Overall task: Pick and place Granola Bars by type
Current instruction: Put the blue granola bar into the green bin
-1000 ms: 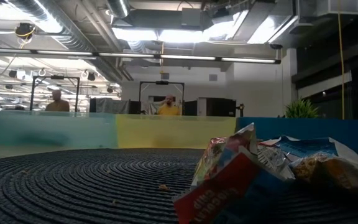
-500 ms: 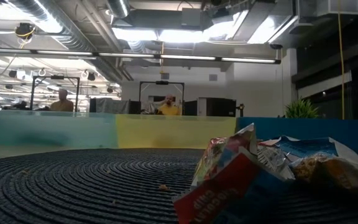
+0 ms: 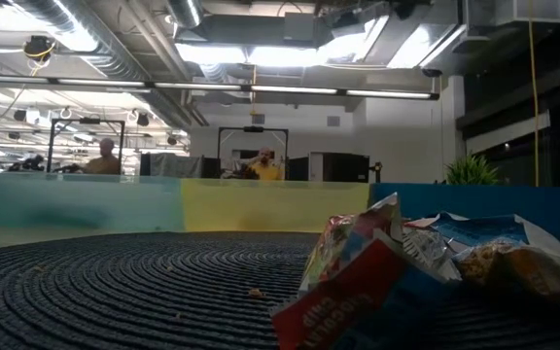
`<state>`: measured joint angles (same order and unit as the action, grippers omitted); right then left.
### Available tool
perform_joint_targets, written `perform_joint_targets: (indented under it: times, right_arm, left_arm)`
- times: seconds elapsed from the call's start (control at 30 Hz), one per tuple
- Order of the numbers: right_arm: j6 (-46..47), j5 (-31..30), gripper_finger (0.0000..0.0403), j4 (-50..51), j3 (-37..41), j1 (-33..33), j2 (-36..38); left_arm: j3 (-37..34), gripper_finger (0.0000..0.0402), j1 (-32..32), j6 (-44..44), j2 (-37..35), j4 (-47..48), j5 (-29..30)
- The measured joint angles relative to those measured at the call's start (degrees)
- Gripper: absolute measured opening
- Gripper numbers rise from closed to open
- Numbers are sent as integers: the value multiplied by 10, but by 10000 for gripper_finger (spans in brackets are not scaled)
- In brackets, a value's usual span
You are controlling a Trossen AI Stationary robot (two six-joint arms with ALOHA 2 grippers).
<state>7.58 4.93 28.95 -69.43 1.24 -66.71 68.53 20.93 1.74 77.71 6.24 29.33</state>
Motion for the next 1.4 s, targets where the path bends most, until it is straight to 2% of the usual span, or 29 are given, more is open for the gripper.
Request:
perform_joint_targets:
  times: [0.1,0.2,0.37,0.53,0.7,0.83,0.97,1.13,1.23,1.4]
  right_arm:
    - [-16,-72,196,46,0,-15,28]
    - [-32,-111,187,83,0,-25,51]
    - [-88,-114,177,121,0,-27,74]
    - [-202,-114,174,120,0,-27,87]
    - [-284,-114,174,123,0,-24,94]
    - [-315,-114,174,130,0,-24,94]
    - [-323,-99,174,129,0,-24,94]
    - [-318,-94,174,127,0,-24,96]
    - [-319,-94,174,119,0,-23,95]
    - [-320,-94,174,83,0,-11,95]
  left_arm:
    - [0,8,0,71,0,81,25]
    - [0,10,-8,134,0,145,38]
    - [0,8,-37,238,-1,218,35]
    - [0,9,-83,304,-21,268,-11]
    - [0,7,-149,381,-53,387,0]
    - [0,9,-199,442,-81,479,7]
    - [0,8,-232,453,-100,505,-3]
    - [0,8,-249,413,-103,521,-24]
    - [-16,8,-268,354,-103,546,-66]
    - [-82,7,-334,308,-103,582,-162]
